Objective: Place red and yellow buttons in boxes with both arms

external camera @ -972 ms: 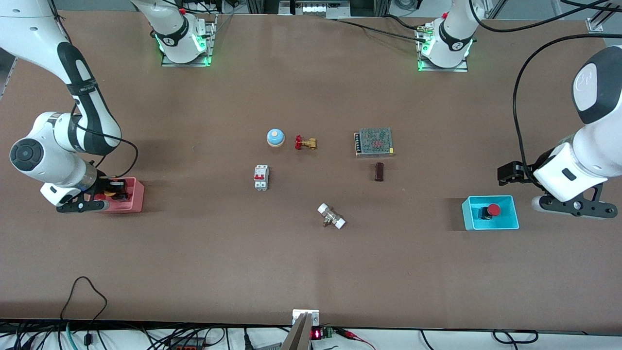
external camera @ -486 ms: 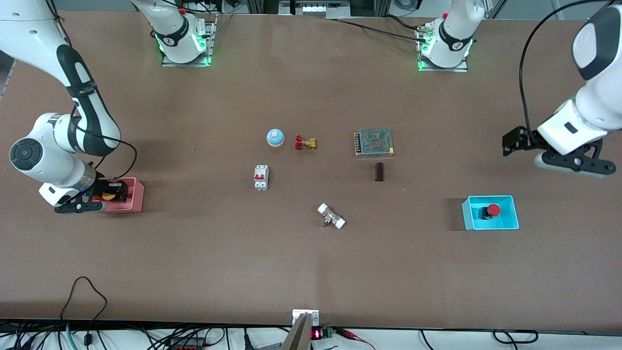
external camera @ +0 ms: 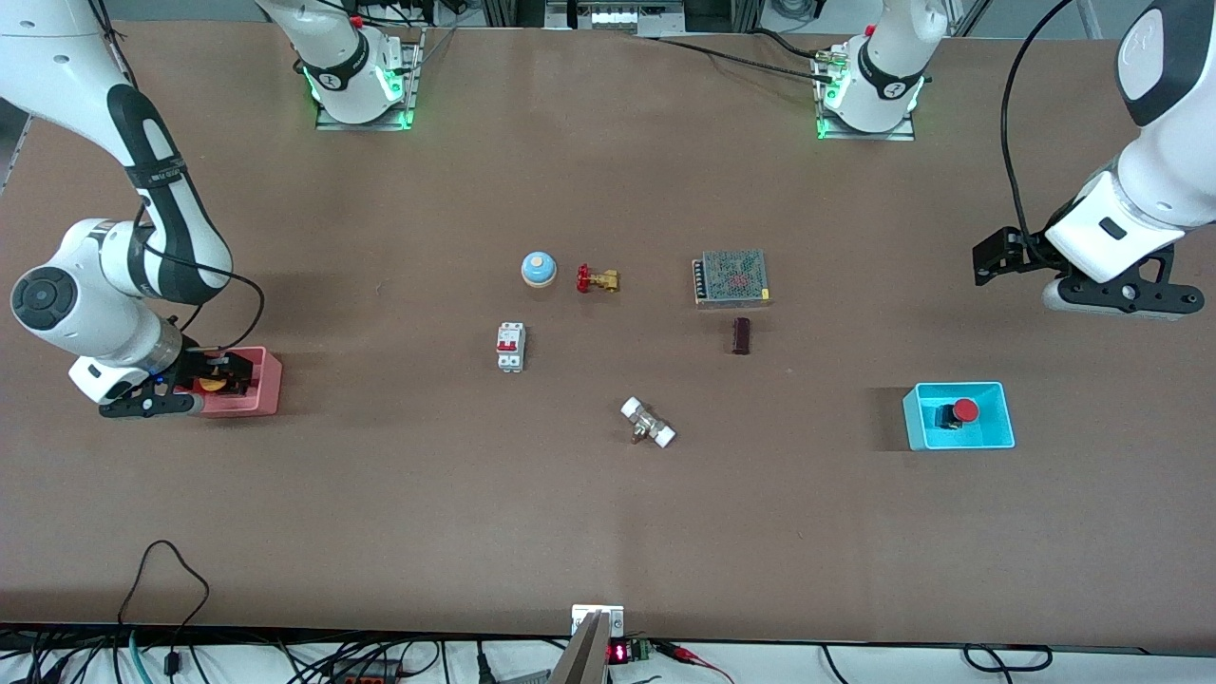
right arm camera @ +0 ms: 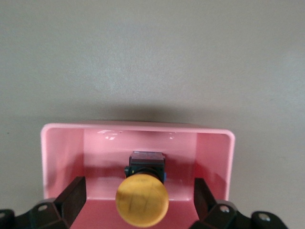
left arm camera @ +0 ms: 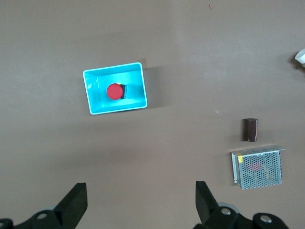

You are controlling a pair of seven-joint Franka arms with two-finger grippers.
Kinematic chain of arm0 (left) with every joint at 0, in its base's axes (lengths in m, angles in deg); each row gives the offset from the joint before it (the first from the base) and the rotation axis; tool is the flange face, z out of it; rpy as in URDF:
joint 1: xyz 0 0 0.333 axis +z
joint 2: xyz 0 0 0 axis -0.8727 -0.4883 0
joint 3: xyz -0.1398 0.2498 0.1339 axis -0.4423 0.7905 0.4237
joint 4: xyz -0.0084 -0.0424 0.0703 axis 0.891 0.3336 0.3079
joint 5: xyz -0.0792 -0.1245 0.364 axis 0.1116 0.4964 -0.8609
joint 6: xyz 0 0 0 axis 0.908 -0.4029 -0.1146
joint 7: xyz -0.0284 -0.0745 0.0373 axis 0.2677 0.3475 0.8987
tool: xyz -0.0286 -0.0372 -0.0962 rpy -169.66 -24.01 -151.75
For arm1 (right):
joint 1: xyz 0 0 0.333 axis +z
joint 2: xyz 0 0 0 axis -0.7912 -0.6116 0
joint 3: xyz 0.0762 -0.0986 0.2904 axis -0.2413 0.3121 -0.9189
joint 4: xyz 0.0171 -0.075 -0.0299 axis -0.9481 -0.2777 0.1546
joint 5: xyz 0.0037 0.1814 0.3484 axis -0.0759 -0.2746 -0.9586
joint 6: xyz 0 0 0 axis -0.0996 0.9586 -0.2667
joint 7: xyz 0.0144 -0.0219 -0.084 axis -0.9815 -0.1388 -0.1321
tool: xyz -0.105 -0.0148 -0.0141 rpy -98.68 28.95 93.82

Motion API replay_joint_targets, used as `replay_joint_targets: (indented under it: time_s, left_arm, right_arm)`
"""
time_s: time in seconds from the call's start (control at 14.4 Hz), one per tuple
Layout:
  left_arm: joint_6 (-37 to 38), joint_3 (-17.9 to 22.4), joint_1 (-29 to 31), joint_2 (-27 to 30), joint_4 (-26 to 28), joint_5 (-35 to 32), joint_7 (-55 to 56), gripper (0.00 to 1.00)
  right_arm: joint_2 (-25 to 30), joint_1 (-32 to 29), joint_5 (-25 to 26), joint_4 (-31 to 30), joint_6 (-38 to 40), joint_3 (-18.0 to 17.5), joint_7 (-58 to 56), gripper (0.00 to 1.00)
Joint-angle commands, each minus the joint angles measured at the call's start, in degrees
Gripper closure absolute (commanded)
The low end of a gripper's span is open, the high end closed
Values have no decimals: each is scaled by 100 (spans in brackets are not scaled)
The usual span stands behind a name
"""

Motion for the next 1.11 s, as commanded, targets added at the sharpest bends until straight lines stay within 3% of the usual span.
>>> replay_joint_targets:
  time_s: [0.0,0.28,0.42,0.62,0.83,1.04]
  left_arm:
    - [-20,-14,44,-32,-148,93,66,0]
    - [-310,-14,202,300,289,85,40,0]
    - [-101,-110,184,513,467,85,31,0]
    - [-73,-146,193,496,441,24,13,0]
    - [-21,-146,193,496,432,23,13,0]
    - [-20,-146,193,487,423,23,13,0]
  right_arm:
    - [777,34,14,-58,891,-90,-4,0]
    - [1507,454,-380,240,2219,-266,512,0]
    - [1702,867,-416,687,3105,-318,1232,0]
    - [1711,948,-425,1540,4258,-853,2331,0]
    - [1799,1010,-916,1867,4454,-908,2449,0]
    - [1931,1079,-821,2024,4708,-855,2422,0]
